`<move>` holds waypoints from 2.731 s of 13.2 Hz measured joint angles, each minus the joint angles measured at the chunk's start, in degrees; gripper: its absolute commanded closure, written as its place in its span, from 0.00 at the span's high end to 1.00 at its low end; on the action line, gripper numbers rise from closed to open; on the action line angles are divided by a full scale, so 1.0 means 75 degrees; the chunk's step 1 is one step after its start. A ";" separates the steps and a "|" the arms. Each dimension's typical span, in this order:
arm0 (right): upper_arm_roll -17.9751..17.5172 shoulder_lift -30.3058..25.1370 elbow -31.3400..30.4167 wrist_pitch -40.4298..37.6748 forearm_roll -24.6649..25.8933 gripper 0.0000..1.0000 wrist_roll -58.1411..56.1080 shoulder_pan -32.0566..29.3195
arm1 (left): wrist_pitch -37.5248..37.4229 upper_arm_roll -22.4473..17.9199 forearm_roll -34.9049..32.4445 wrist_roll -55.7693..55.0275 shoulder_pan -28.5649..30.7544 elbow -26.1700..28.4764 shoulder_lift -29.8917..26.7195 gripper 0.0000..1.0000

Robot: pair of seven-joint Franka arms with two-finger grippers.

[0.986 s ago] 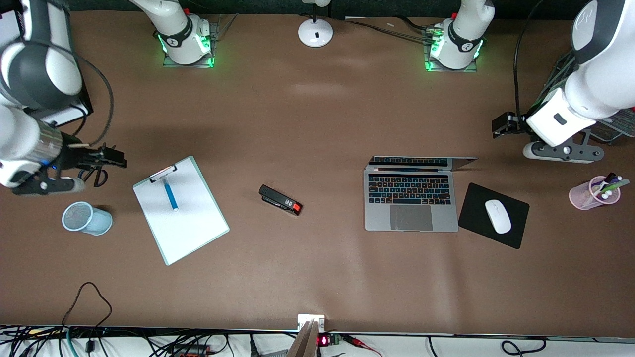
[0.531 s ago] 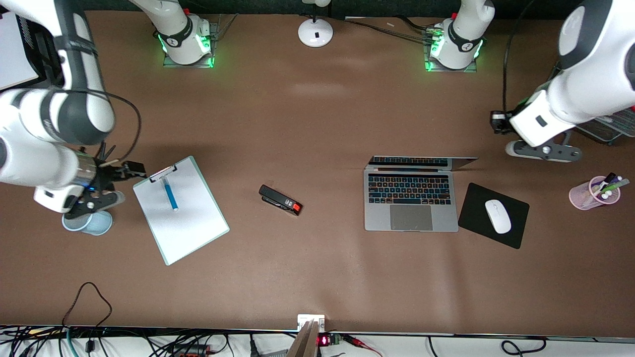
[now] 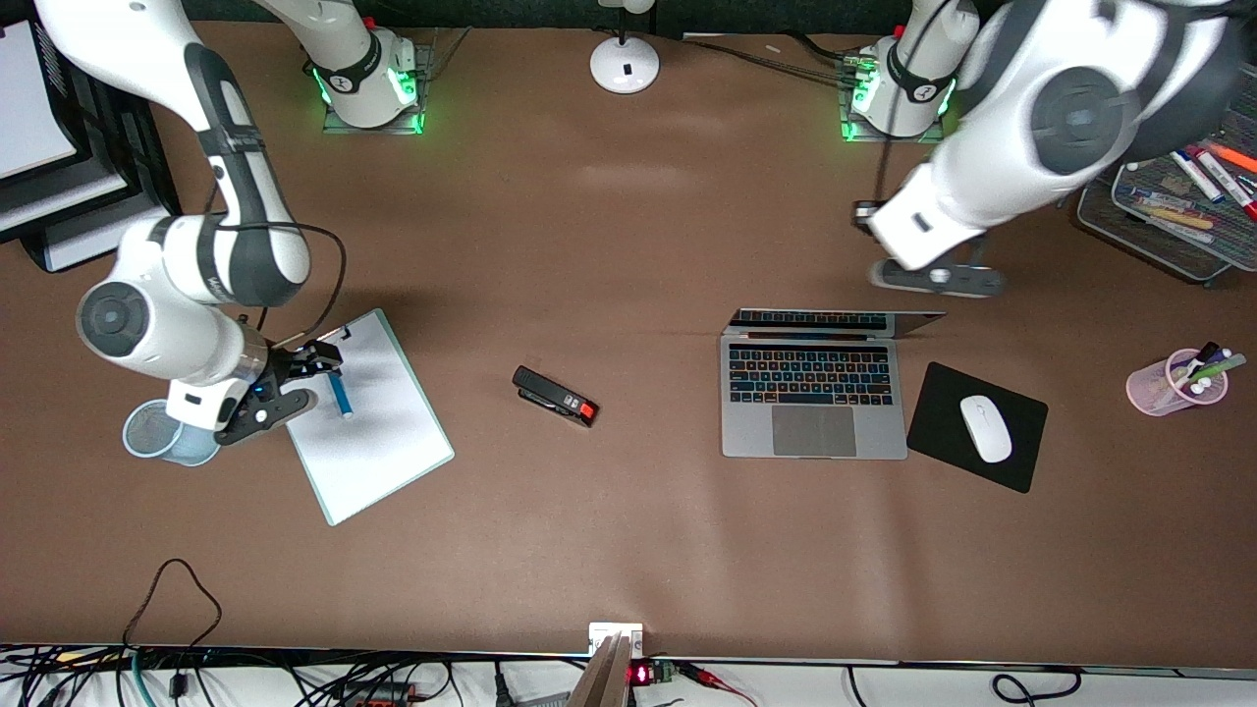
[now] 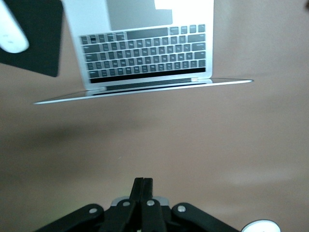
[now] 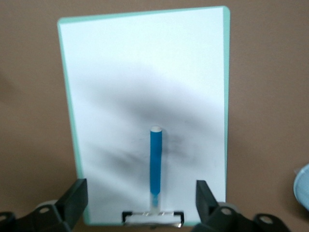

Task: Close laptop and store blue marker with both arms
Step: 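Reach the right gripper to the blue marker while the left gripper nears the laptop, then grasp the blue marker with the right gripper while the left gripper reaches the lid, then push the laptop lid down with the left gripper while the right gripper holds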

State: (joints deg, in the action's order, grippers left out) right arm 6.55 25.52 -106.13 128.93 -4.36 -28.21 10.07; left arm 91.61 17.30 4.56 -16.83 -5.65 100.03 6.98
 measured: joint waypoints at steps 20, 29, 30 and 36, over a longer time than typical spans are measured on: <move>0.0004 0.0808 0.0106 0.1033 0.0003 0.50 -0.0887 0.0271 | 0.4746 0.0007 -0.1596 -0.0243 0.0169 0.2148 0.0758 0.00; 0.0005 0.1013 0.0340 0.1035 0.0005 0.49 -0.1051 0.0270 | 0.5963 -0.0149 -0.1918 -0.0277 0.0237 0.1476 0.1839 0.00; 0.0005 0.1046 0.0377 0.1035 0.0005 0.49 -0.1071 0.0271 | 0.6162 -0.0176 -0.1923 -0.0276 0.0249 0.1463 0.1966 0.00; 0.0003 0.1089 0.0387 0.1034 0.0012 0.51 -0.1368 0.0274 | 0.6479 -0.0204 -0.2108 -0.0274 0.0261 0.0967 0.2751 0.00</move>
State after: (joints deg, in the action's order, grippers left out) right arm 6.58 33.69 -103.23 136.68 -4.27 -38.47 12.13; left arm 140.21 15.77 -11.25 -18.88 -3.69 107.28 27.61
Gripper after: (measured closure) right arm 0.480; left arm 0.991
